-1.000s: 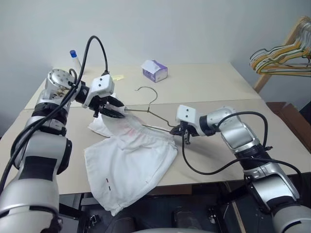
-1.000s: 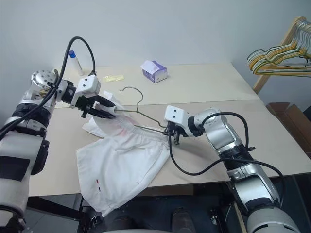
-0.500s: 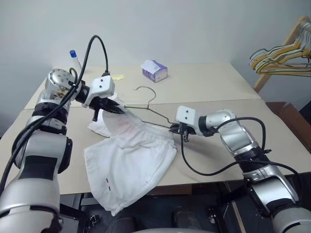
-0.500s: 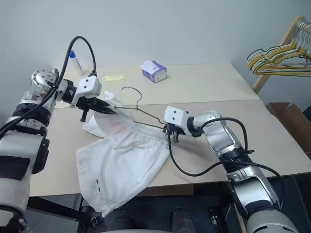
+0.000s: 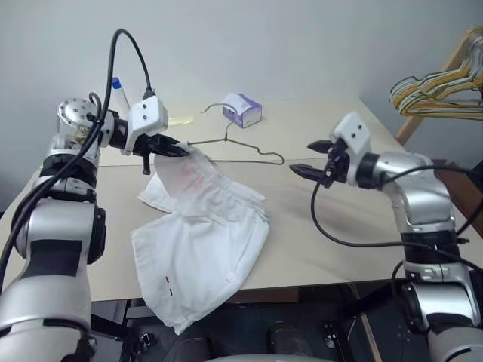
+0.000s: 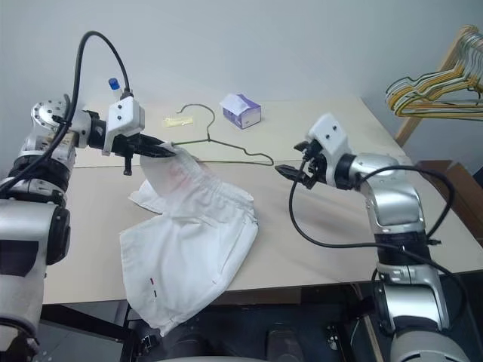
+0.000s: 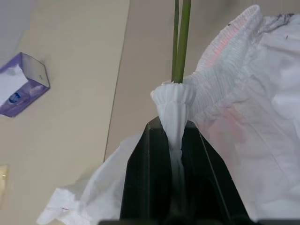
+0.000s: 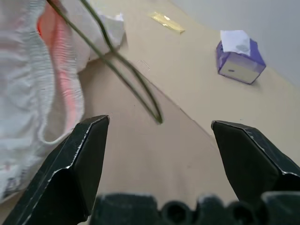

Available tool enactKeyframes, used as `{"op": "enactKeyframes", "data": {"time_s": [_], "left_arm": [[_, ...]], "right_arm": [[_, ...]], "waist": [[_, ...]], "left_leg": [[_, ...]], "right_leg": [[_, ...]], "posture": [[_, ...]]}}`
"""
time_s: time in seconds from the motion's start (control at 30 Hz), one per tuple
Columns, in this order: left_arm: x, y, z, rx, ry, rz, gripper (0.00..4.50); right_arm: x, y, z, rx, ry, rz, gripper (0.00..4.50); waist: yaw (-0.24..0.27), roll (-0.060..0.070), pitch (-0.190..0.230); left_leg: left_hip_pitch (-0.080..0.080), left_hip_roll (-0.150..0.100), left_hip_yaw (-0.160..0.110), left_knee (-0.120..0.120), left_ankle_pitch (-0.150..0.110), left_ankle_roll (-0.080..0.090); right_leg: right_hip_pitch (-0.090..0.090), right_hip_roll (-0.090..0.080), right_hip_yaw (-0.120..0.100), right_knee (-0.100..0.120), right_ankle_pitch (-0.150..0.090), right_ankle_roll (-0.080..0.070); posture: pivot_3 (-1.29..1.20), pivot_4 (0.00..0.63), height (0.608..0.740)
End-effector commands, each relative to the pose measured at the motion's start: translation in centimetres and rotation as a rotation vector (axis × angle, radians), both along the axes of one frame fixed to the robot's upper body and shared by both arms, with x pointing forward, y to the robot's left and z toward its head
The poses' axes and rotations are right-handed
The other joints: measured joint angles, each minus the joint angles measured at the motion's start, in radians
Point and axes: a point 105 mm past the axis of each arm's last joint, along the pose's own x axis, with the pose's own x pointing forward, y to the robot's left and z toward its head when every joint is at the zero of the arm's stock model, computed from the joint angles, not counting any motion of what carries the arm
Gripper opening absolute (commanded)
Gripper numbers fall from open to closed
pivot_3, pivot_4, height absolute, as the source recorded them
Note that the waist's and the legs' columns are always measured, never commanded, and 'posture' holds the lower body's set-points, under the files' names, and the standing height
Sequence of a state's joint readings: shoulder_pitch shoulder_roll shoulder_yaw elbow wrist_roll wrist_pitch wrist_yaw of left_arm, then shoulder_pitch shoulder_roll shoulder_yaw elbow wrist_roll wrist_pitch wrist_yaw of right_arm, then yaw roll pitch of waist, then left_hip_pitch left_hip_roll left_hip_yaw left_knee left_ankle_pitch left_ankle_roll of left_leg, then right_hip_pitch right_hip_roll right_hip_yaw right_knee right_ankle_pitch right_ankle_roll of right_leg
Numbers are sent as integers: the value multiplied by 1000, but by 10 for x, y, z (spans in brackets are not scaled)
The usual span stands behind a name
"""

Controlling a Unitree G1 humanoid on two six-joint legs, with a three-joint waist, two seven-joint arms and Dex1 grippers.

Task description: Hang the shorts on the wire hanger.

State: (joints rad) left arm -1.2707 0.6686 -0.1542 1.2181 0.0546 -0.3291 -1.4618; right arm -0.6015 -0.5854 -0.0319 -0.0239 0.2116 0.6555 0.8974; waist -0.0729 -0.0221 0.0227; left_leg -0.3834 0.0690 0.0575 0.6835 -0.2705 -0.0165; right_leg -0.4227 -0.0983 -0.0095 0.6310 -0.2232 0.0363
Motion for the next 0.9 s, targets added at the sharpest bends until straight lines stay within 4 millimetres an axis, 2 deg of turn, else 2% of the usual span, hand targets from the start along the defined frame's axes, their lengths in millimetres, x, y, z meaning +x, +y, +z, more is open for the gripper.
{"op": "enactKeyframes", "data": {"time_s": [0.03, 0.13, 0.33, 0.43, 0.6, 0.77, 0.9], "left_arm": [[2, -2, 35, -36, -111, -9, 0], [1, -2, 39, -36, -119, -16, 0], [0, -1, 39, -35, -122, -19, 0], [-1, 0, 39, -37, -119, -22, 0], [-2, 0, 41, -58, -118, -24, 0], [-2, 1, 39, -45, -119, -21, 0], [-2, 3, 38, -51, -117, -20, 0]], "right_arm": [[-13, 4, -8, 67, 58, 3, 4100], [-23, 18, -35, 101, 188, 39, 4100], [-33, 52, -57, 195, 317, 88, 4100], [-40, 69, -56, 236, 331, 140, 3492], [-43, 85, -67, 246, 376, 154, 1719], [-37, 85, -72, 239, 378, 131, 17], [-34, 80, -72, 230, 371, 115, 17]], "waist": [[0, 0, 0], [-7, 0, 0], [-26, 0, 0], [-26, 0, 0], [-25, 0, 0], [-24, 0, 0], [-24, 0, 0]], "left_leg": [[0, 0, 0, 0, 0, 0], [0, 0, 0, 0, 0, 0], [0, 0, 0, 0, 0, 0], [0, 0, -1, 0, 0, 0], [0, 0, -1, 0, 0, 0], [0, 0, -2, 0, 0, 0], [0, 0, -2, 0, 0, 0]], "right_leg": [[0, 0, 0, 0, 0, 0], [0, 0, 0, 1, 0, 0], [0, 0, 1, 1, 0, 0], [0, 0, 0, 1, 0, 0], [0, 0, 0, 1, 0, 0], [0, 0, 0, 1, 0, 0], [0, 0, 0, 1, 0, 0]], "posture": [[-78, 0, 740], [-73, 0, 740], [-60, 0, 740], [-57, 0, 740], [-55, 0, 740], [-54, 0, 740], [-55, 0, 740]]}}
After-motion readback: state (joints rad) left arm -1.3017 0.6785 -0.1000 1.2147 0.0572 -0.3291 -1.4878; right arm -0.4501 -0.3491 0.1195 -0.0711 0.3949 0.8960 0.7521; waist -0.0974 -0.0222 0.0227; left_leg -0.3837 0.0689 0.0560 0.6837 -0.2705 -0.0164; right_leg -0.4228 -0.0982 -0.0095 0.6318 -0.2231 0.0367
